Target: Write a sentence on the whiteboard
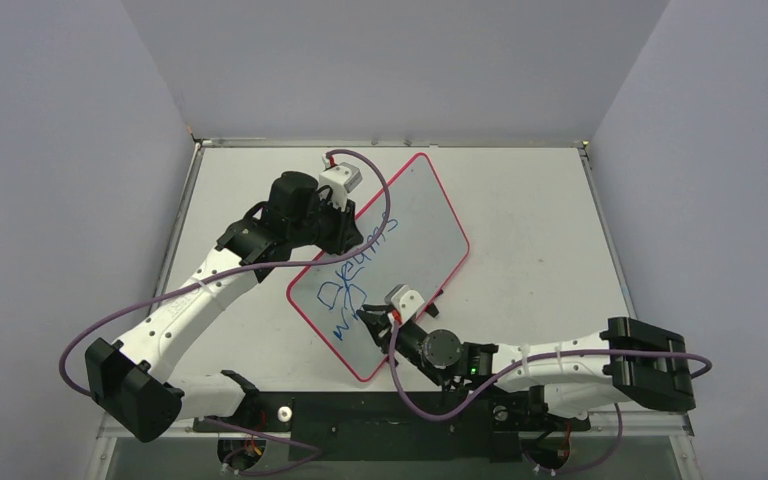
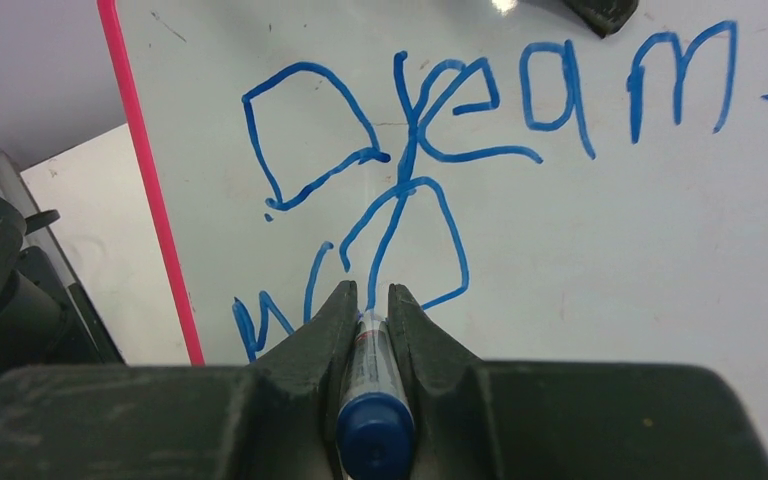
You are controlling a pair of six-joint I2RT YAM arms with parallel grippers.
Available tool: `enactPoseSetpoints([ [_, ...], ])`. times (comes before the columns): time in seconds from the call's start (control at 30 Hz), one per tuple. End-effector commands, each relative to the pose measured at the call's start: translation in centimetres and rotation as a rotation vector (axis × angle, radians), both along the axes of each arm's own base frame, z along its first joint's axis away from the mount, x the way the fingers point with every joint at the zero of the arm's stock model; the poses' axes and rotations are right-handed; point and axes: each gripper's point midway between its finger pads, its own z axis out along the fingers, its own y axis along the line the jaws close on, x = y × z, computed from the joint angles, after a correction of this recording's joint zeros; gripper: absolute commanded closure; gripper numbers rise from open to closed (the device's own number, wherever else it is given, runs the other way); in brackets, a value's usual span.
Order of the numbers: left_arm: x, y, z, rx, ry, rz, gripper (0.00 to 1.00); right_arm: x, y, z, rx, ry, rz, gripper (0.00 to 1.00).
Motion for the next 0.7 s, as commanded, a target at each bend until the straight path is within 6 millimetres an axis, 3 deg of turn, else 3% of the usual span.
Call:
enactPoseSetpoints([
  [0.0, 2.4, 1.2, 3.2, 0.027, -0.204, 0.049, 1.00, 1.0, -0.7, 4.5, 0.063, -0.069, -0.047, 1.00],
  [0.3, 2.4, 1.2, 3.2, 0.027, -0.204, 0.049, 1.00, 5.0, -2.8, 6.8, 0.105, -0.102, -0.124, 1.00],
  [0.67, 2.5, 1.2, 3.0, 0.031, -0.199, 0.047, 1.00, 5.0, -1.2, 7.4, 0.098, -0.139, -0.054, 1.00],
])
